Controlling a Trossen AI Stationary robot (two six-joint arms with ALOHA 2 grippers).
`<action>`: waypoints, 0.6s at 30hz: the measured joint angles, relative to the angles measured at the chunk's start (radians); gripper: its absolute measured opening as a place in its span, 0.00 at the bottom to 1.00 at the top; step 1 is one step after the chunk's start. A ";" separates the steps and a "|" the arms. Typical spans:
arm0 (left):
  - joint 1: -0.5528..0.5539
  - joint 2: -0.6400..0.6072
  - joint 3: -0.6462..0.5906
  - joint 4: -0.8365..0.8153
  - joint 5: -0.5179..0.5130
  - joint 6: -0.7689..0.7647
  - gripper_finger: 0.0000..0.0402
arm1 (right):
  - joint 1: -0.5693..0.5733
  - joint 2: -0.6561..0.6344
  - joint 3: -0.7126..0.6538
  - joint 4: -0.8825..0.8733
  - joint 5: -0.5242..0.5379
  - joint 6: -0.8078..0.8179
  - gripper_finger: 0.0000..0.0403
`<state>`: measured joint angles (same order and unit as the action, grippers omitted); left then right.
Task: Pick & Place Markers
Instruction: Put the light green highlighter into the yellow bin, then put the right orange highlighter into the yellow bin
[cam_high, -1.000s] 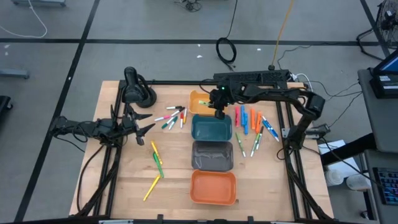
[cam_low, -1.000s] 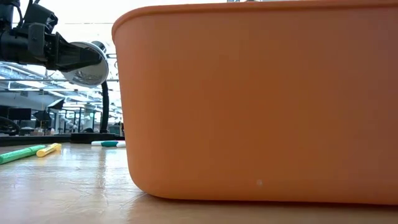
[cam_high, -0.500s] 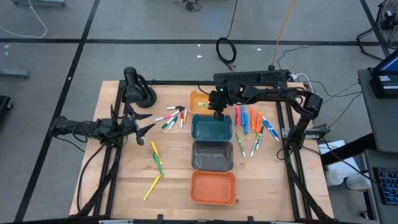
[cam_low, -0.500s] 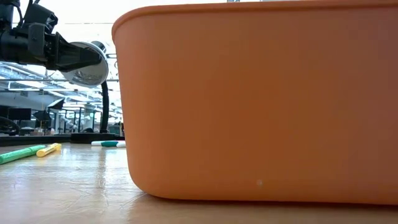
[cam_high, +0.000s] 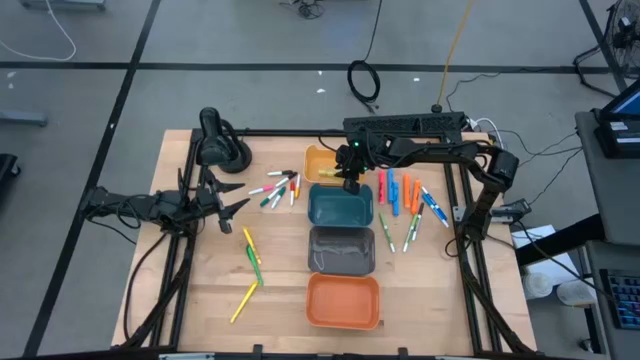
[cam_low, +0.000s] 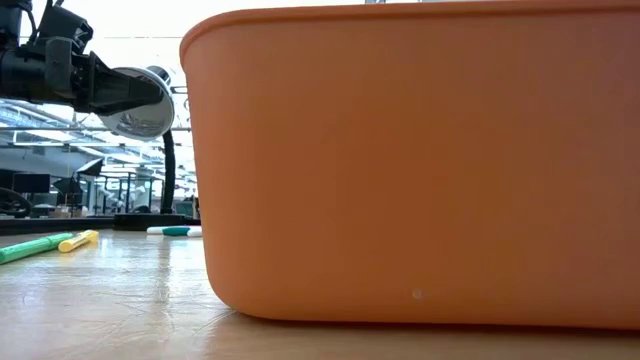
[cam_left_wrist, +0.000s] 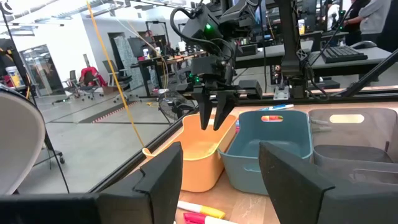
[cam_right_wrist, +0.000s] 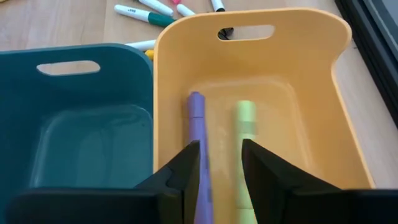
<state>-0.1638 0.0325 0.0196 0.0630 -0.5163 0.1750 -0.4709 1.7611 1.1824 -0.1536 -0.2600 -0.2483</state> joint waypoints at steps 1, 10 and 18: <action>0.000 0.000 0.000 0.000 0.000 0.000 0.53 | 0.000 0.000 0.000 0.002 0.000 0.000 0.27; 0.000 0.000 0.000 0.000 0.000 0.000 0.53 | 0.008 -0.033 -0.001 -0.075 0.066 0.031 0.27; 0.000 0.000 0.000 0.000 0.000 0.000 0.53 | 0.061 -0.217 -0.001 -0.441 0.270 0.173 0.28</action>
<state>-0.1638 0.0325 0.0196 0.0631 -0.5167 0.1753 -0.4098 1.5443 1.1815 -0.5943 0.0104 -0.0749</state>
